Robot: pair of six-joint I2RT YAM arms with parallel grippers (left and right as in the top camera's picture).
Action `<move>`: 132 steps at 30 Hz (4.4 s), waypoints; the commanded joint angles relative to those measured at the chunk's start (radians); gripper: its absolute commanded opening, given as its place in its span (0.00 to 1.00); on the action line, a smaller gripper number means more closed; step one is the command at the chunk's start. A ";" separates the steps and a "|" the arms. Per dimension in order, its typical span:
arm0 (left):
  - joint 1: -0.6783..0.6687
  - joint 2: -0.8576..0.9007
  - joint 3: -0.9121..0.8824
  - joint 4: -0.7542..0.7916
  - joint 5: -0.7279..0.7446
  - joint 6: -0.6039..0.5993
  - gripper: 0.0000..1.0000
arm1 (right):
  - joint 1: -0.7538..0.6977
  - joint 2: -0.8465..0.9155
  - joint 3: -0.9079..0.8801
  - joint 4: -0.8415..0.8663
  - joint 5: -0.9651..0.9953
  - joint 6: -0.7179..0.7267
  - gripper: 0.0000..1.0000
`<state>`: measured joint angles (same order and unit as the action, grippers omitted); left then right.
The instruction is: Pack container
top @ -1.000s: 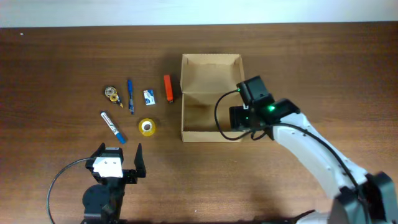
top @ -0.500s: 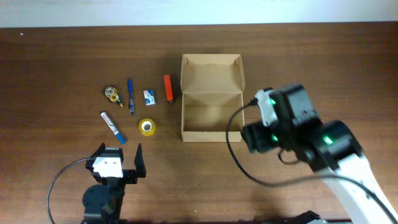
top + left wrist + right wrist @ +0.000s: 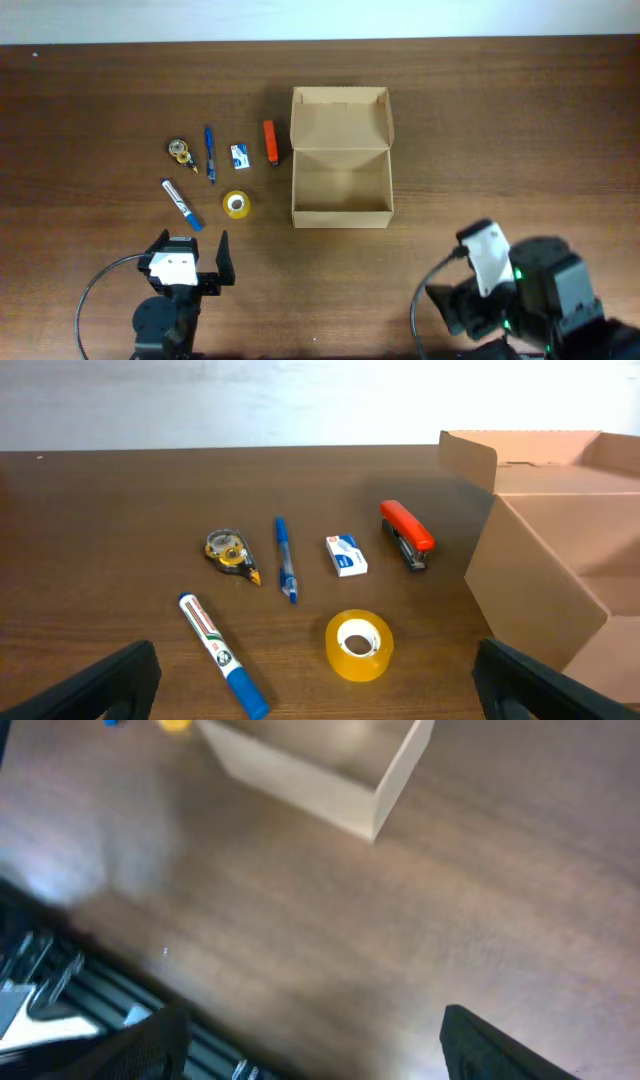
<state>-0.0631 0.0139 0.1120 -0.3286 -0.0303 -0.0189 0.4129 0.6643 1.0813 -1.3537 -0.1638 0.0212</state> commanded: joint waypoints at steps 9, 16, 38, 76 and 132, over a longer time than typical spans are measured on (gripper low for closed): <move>0.001 -0.009 -0.003 0.003 0.011 0.013 1.00 | -0.001 -0.129 -0.031 0.003 -0.051 -0.010 0.99; 0.001 -0.009 -0.003 0.003 0.011 0.013 1.00 | -0.001 -0.129 -0.031 0.003 -0.051 -0.010 0.99; 0.001 -0.009 -0.003 0.003 0.011 0.013 1.00 | -0.001 -0.129 -0.031 0.003 -0.051 -0.010 0.99; 0.001 -0.009 -0.003 0.030 0.064 0.012 1.00 | -0.001 -0.129 -0.031 0.003 -0.051 -0.010 0.99; -0.083 1.703 1.071 0.077 0.073 -0.059 0.99 | -0.001 -0.129 -0.031 0.003 -0.051 -0.010 0.99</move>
<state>-0.1127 1.6871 1.1633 -0.2714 0.1051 -0.0532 0.4129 0.5377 1.0504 -1.3544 -0.2050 0.0185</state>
